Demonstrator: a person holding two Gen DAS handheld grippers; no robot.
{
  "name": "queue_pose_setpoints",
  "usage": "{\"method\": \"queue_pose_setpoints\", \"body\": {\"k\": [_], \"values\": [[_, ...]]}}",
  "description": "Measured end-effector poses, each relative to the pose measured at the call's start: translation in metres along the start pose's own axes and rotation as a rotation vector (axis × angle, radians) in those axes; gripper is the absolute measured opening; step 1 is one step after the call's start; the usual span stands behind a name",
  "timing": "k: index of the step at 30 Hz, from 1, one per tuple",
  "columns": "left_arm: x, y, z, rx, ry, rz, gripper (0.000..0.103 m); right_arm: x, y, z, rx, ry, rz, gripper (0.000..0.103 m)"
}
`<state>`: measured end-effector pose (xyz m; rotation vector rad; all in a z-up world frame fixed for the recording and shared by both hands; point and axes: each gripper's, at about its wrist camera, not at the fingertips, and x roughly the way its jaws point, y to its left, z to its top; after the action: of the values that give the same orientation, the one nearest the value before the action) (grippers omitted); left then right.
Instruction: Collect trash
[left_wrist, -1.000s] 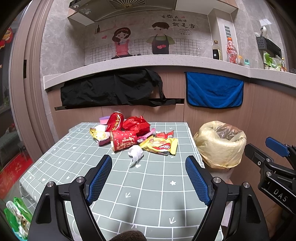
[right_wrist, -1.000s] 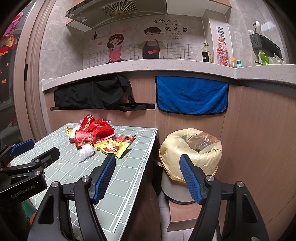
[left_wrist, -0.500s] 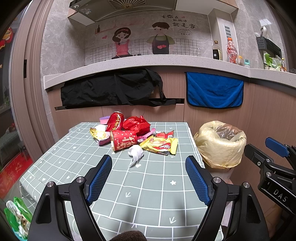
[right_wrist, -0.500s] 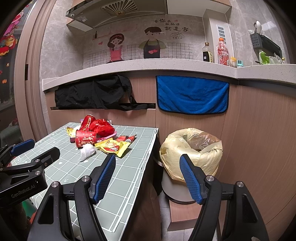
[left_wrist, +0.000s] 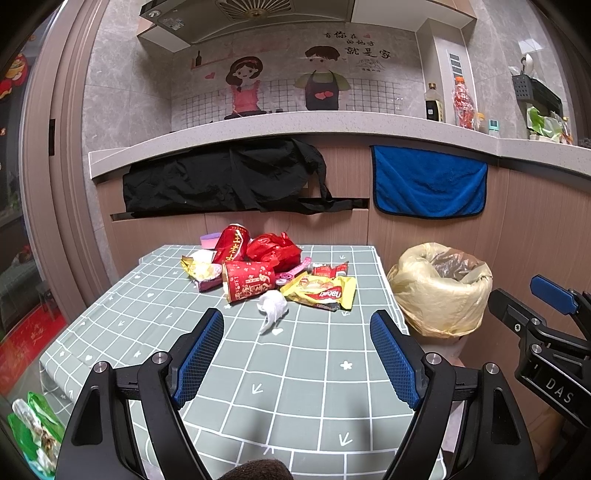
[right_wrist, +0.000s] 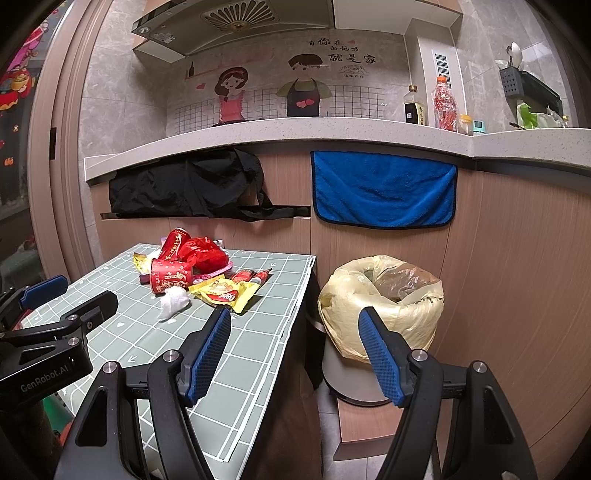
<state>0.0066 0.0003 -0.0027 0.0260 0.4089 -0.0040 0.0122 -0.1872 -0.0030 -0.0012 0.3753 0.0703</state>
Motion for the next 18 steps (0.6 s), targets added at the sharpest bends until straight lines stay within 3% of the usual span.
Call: {"method": "queue_pose_setpoints", "body": {"k": [18], "values": [[-0.0002, 0.0025, 0.0017, -0.007, -0.001, -0.001, 0.081, 0.0045, 0.0011, 0.0004, 0.0, 0.013, 0.012, 0.069]]}}
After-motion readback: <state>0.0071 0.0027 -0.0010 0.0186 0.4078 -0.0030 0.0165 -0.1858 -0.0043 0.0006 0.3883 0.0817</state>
